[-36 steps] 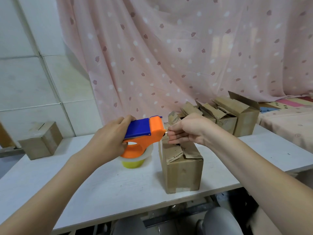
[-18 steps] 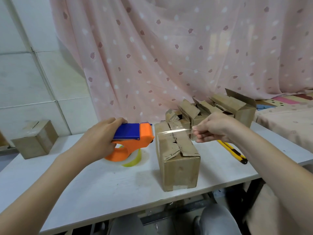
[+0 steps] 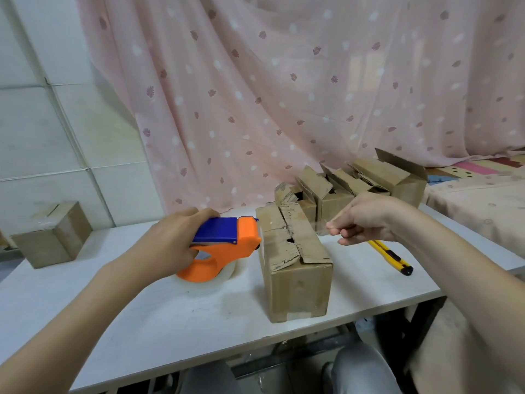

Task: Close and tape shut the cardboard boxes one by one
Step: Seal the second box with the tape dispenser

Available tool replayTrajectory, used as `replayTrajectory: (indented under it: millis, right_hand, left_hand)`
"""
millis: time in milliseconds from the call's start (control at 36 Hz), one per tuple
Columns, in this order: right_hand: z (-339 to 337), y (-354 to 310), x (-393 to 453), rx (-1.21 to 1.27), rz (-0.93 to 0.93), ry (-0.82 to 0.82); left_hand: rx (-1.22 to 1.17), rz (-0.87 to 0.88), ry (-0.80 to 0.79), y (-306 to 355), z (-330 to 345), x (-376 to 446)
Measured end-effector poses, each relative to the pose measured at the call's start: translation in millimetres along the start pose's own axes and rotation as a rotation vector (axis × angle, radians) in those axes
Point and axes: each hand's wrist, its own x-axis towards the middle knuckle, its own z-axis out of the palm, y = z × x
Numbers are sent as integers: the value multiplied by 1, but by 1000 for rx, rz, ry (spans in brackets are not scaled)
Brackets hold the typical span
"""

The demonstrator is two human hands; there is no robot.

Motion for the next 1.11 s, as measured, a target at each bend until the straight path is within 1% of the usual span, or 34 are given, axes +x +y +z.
replayTrajectory:
  millis: [250, 500, 639, 778, 917, 1028, 1083, 1111]
  right_hand:
    - [1, 8, -3, -47, 16, 15]
    - [12, 17, 0, -148, -2, 42]
    - [19, 22, 0, -194, -14, 26]
    - [32, 25, -1, -224, -48, 54]
    - [37, 25, 0, -386, -66, 58]
    - [43, 27, -1, -695, 5, 104]
    - [44, 31, 1, -750, -4, 165]
    - [44, 32, 2, -745, -60, 223]
  left_hand:
    - [45, 6, -53, 4, 16, 1]
    - [192, 36, -7, 8, 23, -2]
    - [201, 36, -13, 9, 30, -2]
    - [235, 25, -6, 11, 34, -2]
    - [265, 8, -10, 16, 34, -2]
    - [272, 2, -13, 17, 33, -2]
    - [291, -3, -16, 18, 32, -2]
    - [300, -5, -18, 18, 32, -3]
